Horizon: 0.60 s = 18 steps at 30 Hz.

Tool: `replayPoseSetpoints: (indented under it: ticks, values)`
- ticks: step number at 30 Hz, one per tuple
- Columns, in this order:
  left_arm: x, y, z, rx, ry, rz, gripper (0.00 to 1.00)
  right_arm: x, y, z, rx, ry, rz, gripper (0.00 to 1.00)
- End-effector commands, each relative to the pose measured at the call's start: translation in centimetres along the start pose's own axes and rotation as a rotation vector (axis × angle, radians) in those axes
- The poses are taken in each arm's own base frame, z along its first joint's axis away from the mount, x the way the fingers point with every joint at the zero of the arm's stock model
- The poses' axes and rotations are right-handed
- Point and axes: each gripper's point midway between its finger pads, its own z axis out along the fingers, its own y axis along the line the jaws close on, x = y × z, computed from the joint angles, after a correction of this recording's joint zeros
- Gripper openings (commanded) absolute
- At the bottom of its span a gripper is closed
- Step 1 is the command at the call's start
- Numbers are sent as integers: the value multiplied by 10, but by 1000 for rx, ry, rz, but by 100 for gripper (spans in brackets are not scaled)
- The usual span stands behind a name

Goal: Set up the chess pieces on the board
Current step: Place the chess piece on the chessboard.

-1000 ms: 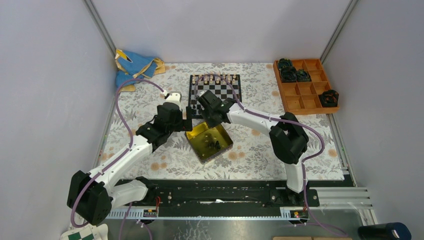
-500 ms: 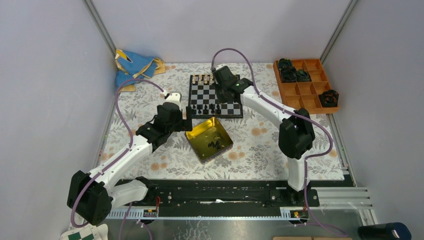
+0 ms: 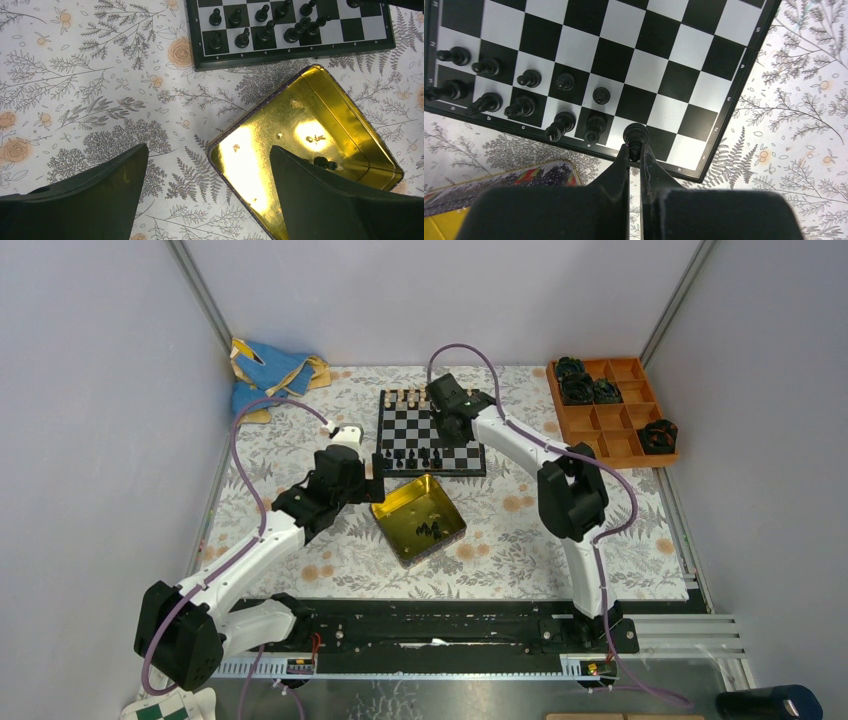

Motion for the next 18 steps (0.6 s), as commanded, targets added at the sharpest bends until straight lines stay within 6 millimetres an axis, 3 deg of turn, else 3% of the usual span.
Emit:
replayPoseSetpoints:
  ticks: [1, 9, 18]
  values:
    - [-10, -1, 0, 15, -52, -4, 99, -7, 4, 1, -19, 14, 16, 0]
    - [-10, -1, 1, 14, -49, -2, 99, 5, 5, 16, -25, 84, 15, 0]
    - [-11, -2, 2, 16, -49, -2, 99, 14, 2, 19, -12, 141, 26, 0]
